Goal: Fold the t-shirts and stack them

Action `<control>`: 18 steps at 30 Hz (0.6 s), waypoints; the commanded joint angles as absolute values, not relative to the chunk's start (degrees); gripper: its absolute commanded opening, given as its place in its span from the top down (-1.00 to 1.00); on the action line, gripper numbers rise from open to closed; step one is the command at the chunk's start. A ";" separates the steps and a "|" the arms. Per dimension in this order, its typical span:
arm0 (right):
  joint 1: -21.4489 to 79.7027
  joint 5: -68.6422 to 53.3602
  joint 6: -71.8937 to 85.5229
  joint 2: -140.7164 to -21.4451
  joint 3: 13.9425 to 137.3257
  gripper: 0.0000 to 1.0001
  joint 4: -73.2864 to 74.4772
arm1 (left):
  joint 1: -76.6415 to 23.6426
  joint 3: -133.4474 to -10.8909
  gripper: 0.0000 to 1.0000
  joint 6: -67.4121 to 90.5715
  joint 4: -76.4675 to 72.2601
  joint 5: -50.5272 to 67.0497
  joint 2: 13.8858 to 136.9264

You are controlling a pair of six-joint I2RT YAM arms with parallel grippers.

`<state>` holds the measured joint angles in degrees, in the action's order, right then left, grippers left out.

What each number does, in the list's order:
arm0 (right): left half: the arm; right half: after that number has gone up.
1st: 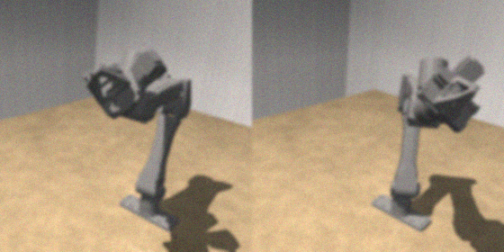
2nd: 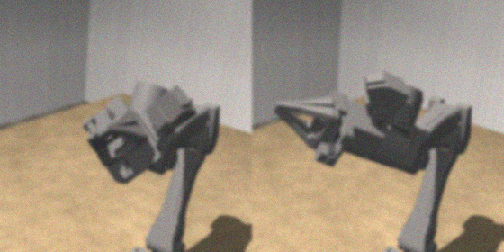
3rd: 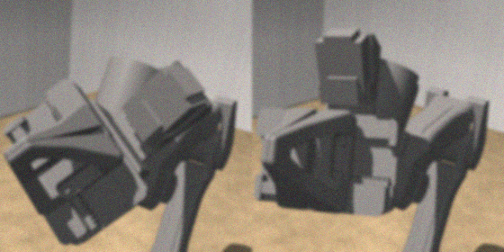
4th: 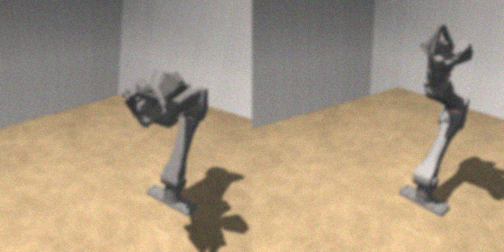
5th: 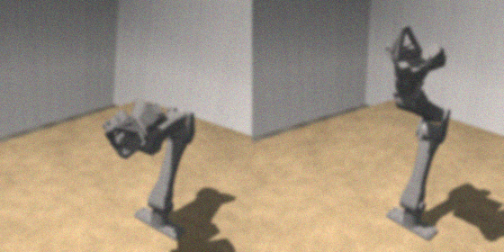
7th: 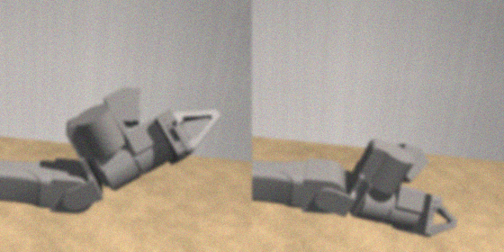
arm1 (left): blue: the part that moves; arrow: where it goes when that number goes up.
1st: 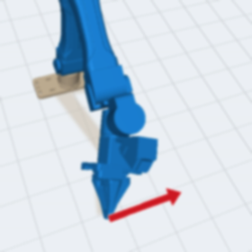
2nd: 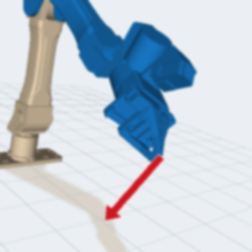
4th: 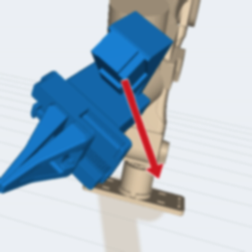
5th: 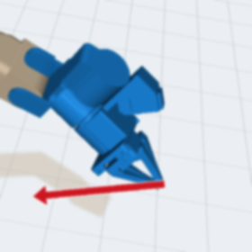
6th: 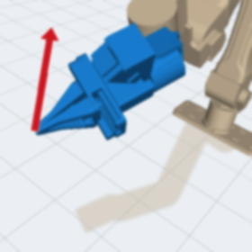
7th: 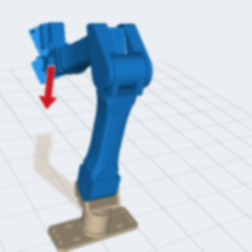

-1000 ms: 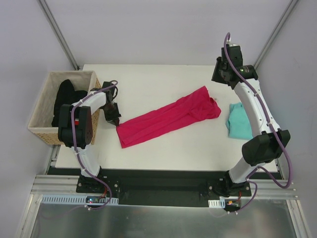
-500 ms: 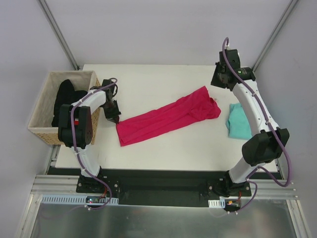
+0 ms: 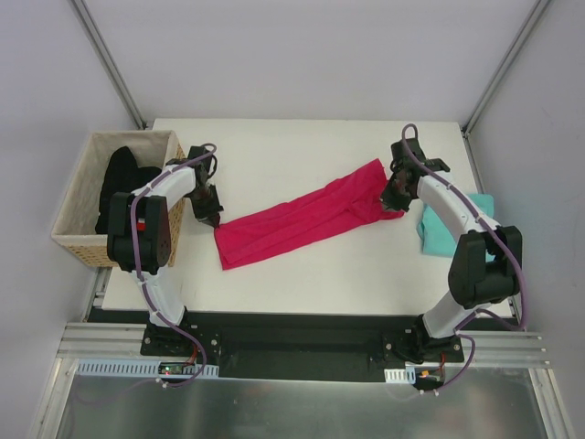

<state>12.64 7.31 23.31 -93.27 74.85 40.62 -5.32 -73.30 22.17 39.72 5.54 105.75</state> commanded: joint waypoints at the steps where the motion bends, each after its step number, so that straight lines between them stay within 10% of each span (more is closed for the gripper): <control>1: 12.57 6.76 27.25 -92.45 75.58 0.98 38.14 | -5.80 -75.85 1.00 22.33 41.31 5.89 103.80; 18: 7.56 3.61 31.37 -103.96 76.64 0.98 35.60 | -5.28 -76.29 1.00 22.06 43.33 4.66 102.22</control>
<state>8.36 5.85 28.47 -101.89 74.67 36.82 -5.30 -75.07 22.11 41.08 5.52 105.73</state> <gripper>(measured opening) 0.014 0.009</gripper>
